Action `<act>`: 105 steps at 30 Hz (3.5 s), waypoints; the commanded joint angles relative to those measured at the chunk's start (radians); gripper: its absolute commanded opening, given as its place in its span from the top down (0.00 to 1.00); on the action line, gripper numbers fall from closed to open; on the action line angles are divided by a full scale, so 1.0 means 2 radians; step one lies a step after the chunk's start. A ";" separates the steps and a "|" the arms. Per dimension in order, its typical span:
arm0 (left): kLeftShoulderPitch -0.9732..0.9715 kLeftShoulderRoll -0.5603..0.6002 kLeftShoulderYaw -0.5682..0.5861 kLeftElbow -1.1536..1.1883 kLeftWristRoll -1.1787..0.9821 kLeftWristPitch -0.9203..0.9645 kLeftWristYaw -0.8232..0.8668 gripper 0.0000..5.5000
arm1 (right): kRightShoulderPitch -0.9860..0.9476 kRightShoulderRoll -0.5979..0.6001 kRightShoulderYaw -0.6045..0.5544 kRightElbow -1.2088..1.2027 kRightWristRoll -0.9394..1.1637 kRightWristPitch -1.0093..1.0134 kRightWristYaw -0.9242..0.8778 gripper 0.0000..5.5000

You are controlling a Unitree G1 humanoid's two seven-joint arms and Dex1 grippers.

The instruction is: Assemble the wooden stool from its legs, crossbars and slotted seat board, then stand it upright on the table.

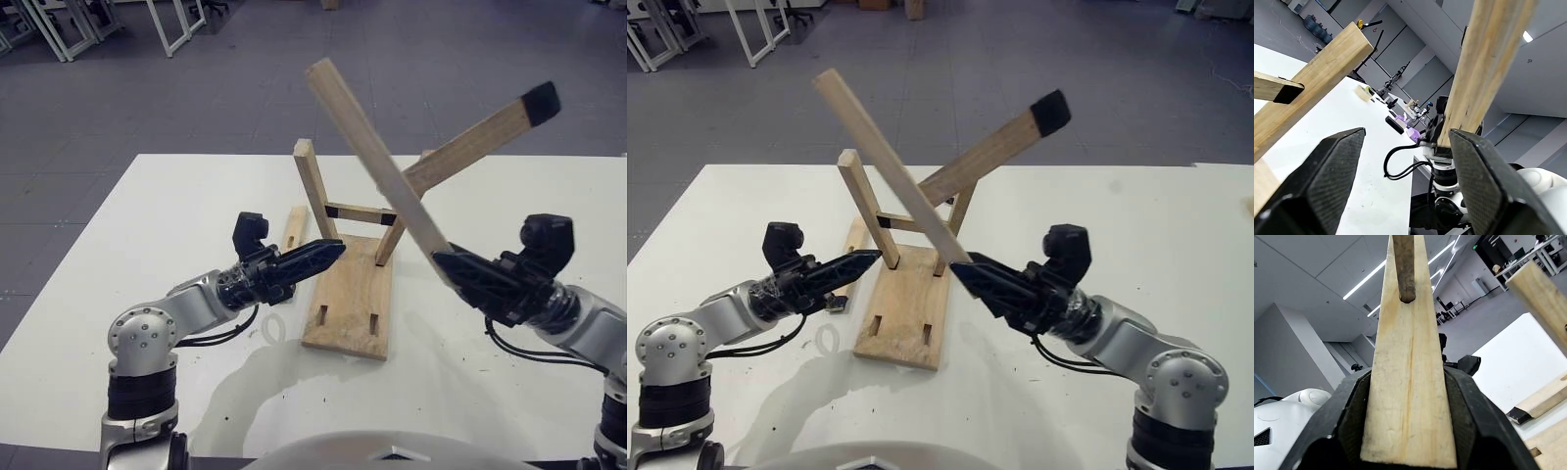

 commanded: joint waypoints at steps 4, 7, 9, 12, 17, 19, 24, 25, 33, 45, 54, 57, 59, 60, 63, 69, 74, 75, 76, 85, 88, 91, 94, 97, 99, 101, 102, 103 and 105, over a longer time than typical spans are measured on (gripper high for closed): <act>-0.017 0.031 -0.007 -0.021 -0.097 0.011 0.005 0.43 | -0.003 -0.011 0.068 -0.002 -0.089 -0.017 0.042 0.63; -0.025 0.034 -0.017 -0.017 -0.104 0.002 0.020 0.43 | -0.003 -0.014 0.087 -0.003 -0.108 -0.020 0.056 0.63; -0.032 0.031 -0.026 -0.007 -0.096 -0.003 0.036 0.46 | 0.000 -0.015 0.103 -0.014 -0.104 -0.016 0.065 0.63; -0.027 0.040 -0.028 -0.002 -0.109 -0.002 0.038 0.54 | -0.004 -0.021 0.115 -0.015 -0.106 -0.017 0.071 0.63; -0.022 0.056 -0.022 0.000 -0.133 -0.002 0.024 0.59 | -0.013 -0.025 0.115 -0.008 -0.122 -0.029 0.064 0.63; -0.023 0.050 -0.013 0.007 -0.130 -0.016 0.020 0.59 | -0.021 -0.018 0.110 0.000 -0.112 -0.031 0.030 0.63; -0.026 0.043 0.012 0.035 -0.096 -0.052 0.018 0.63 | -0.009 -0.056 0.036 -0.009 0.006 -0.051 -0.027 0.42; -0.026 0.046 0.023 0.042 -0.090 -0.059 0.015 0.63 | 0.005 -0.075 0.008 -0.009 0.028 -0.054 -0.032 0.42; -0.007 0.083 0.054 0.028 0.028 -0.103 -0.057 0.63 | 0.043 -0.084 0.198 -0.065 -0.330 -0.059 -0.226 0.42; 0.000 0.112 -0.004 0.054 0.230 -0.170 -0.206 0.63 | 0.019 -0.060 0.329 -0.061 -0.522 -0.053 -0.205 0.42; 0.010 0.107 -0.022 0.028 0.264 -0.183 -0.233 0.63 | 0.056 -0.130 0.301 -0.036 -0.585 -0.076 -0.120 0.42; 0.021 0.113 -0.035 0.013 0.285 -0.194 -0.246 0.63 | 0.056 -0.170 0.289 -0.007 -0.612 -0.105 -0.075 0.42; 0.024 0.105 -0.056 0.005 0.314 -0.214 -0.246 0.63 | 0.042 -0.169 0.284 0.004 -0.619 -0.113 -0.060 0.42; 0.026 0.100 -0.065 0.001 0.322 -0.219 -0.244 0.63 | 0.037 -0.165 0.283 0.005 -0.622 -0.115 -0.055 0.42; 0.049 0.073 -0.096 -0.013 0.356 -0.248 -0.224 0.63 | 0.036 -0.148 0.284 -0.002 -0.629 -0.110 -0.055 0.42; 0.083 0.041 -0.119 -0.013 0.390 -0.272 -0.190 0.63 | 0.038 -0.132 0.278 -0.006 -0.642 -0.102 -0.053 0.42; 0.078 0.087 -0.156 0.031 0.469 -0.332 -0.239 0.63 | 0.038 -0.123 0.271 -0.007 -0.646 -0.100 -0.052 0.42; 0.070 0.104 -0.169 0.039 0.495 -0.352 -0.253 0.63 | 0.039 -0.120 0.269 -0.007 -0.647 -0.099 -0.053 0.42; 0.060 0.118 -0.182 0.042 0.512 -0.366 -0.269 0.63 | 0.040 -0.117 0.267 -0.008 -0.648 -0.098 -0.053 0.42; 0.012 0.152 -0.249 0.016 0.608 -0.340 -0.201 0.63 | 0.054 -0.089 0.262 -0.019 -0.656 -0.091 -0.065 0.42; 0.051 0.133 -0.282 0.027 0.625 -0.325 -0.160 0.63 | 0.051 -0.077 0.252 -0.021 -0.654 -0.089 -0.073 0.42; 0.069 0.139 -0.313 0.051 0.634 -0.348 -0.162 0.63 | 0.046 -0.070 0.240 -0.018 -0.654 -0.091 -0.075 0.42; 0.057 0.165 -0.359 0.095 0.683 -0.381 -0.181 0.63 | 0.040 -0.060 0.229 -0.011 -0.654 -0.092 -0.079 0.42; 0.041 0.202 -0.401 0.118 0.721 -0.408 -0.230 0.63 | 0.039 -0.052 0.222 -0.006 -0.652 -0.094 -0.083 0.42; 0.036 0.215 -0.413 0.137 0.721 -0.421 -0.253 0.63 | 0.038 -0.049 0.221 -0.003 -0.653 -0.097 -0.083 0.42; 0.031 0.219 -0.426 0.159 0.716 -0.427 -0.269 0.63 | 0.036 -0.045 0.222 -0.002 -0.654 -0.100 -0.084 0.42; 0.028 0.222 -0.433 0.167 0.716 -0.428 -0.277 0.63 | 0.034 -0.043 0.222 -0.001 -0.655 -0.100 -0.084 0.42; 0.023 0.225 -0.434 0.169 0.708 -0.426 -0.287 0.63 | 0.033 -0.042 0.222 0.000 -0.656 -0.101 -0.083 0.42; 0.012 0.231 -0.425 0.157 0.684 -0.413 -0.301 0.63 | 0.034 -0.042 0.221 -0.001 -0.657 -0.102 -0.081 0.42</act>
